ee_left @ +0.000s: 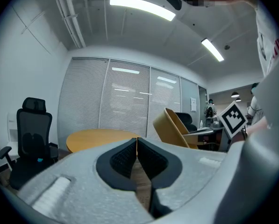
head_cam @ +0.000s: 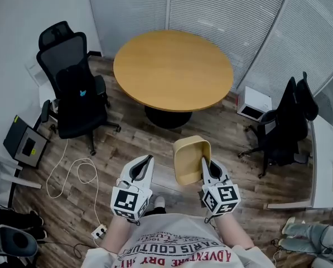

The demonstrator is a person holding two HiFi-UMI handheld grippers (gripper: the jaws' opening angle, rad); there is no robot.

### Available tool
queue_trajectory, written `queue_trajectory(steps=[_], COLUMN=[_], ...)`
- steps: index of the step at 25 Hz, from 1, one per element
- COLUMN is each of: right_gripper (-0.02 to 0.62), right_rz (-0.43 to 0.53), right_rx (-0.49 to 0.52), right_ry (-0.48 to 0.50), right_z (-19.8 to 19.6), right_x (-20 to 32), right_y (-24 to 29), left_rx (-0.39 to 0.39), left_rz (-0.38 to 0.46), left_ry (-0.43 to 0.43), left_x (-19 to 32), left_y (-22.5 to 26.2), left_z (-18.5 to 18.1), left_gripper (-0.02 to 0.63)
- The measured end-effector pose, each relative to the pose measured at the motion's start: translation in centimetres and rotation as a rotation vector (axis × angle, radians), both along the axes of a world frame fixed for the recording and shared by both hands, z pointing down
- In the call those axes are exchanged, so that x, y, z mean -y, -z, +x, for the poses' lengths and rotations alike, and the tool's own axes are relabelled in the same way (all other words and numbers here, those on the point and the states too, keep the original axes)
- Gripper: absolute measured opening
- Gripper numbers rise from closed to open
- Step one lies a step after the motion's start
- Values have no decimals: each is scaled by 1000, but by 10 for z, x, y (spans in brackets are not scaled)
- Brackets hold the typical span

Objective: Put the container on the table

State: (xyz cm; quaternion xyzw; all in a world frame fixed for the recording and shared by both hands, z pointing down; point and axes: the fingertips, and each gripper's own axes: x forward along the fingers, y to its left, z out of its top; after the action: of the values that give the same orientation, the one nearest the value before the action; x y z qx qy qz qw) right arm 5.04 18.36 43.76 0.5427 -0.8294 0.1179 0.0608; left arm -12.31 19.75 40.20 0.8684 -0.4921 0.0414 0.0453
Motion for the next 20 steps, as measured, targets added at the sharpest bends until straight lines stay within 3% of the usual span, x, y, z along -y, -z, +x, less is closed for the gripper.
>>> queue_trajectory(steps=[9, 20], right_gripper=[11, 11], right_rz=[-13, -15], right_rx=[15, 15], right_ry=[-22, 59], right_z=[-34, -35], right_x=[84, 227], right_y=[-2, -19], left_rx=[20, 46], left_rz=[-24, -14], left_ry=[-37, 45], left_x=[84, 210], left_y=[-8, -17], left_z=[-30, -32], left_gripper=[12, 12])
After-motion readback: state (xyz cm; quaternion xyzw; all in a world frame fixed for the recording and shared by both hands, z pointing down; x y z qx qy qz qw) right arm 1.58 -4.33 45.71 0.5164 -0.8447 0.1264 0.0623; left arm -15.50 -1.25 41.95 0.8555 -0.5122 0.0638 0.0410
